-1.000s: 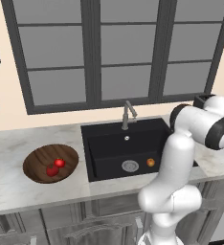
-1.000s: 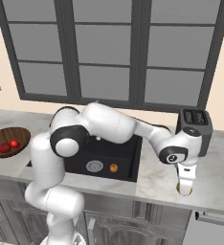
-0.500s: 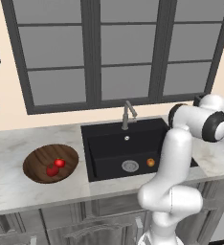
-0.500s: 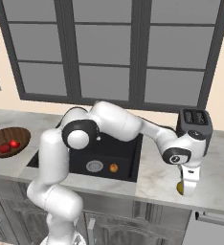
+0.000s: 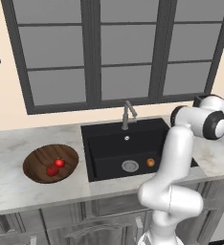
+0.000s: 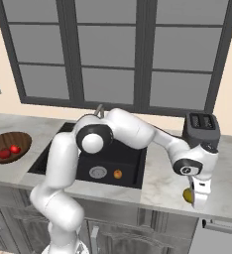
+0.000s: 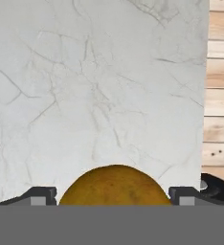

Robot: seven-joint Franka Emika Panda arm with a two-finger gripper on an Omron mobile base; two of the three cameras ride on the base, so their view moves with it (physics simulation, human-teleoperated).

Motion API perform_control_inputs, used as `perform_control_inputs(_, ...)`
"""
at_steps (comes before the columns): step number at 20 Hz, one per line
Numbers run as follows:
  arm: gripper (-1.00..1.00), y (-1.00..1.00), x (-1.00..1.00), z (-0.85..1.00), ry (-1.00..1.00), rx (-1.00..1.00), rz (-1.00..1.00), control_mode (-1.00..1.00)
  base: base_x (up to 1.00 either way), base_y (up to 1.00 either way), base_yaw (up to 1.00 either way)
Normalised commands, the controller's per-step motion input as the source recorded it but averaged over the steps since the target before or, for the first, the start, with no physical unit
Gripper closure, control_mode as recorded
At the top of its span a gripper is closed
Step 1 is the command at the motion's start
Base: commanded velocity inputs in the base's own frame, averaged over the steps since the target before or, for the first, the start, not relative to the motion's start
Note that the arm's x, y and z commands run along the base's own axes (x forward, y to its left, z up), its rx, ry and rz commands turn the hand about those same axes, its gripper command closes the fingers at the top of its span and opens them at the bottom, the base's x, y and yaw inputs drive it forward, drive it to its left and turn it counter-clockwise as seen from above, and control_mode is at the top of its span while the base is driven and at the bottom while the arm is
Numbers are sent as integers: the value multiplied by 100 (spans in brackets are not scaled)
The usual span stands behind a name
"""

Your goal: There is a mixed pile of frozen fruits and vegetables on the counter. Locate all the frozen vegetables and place the items in a bowl on the counter. Take all the frozen fruits and defrost them in a running sink.

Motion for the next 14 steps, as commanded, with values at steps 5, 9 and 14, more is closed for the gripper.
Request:
perform_control_inputs(5,100,1,2,-10,0,0,0,-100,0,0,0)
perform_control_inputs(9,100,24,-3,17,-12,-2,5,-100,0,0,0)
perform_control_inputs(14,100,43,2,38,-13,-5,10,-100,0,0,0)
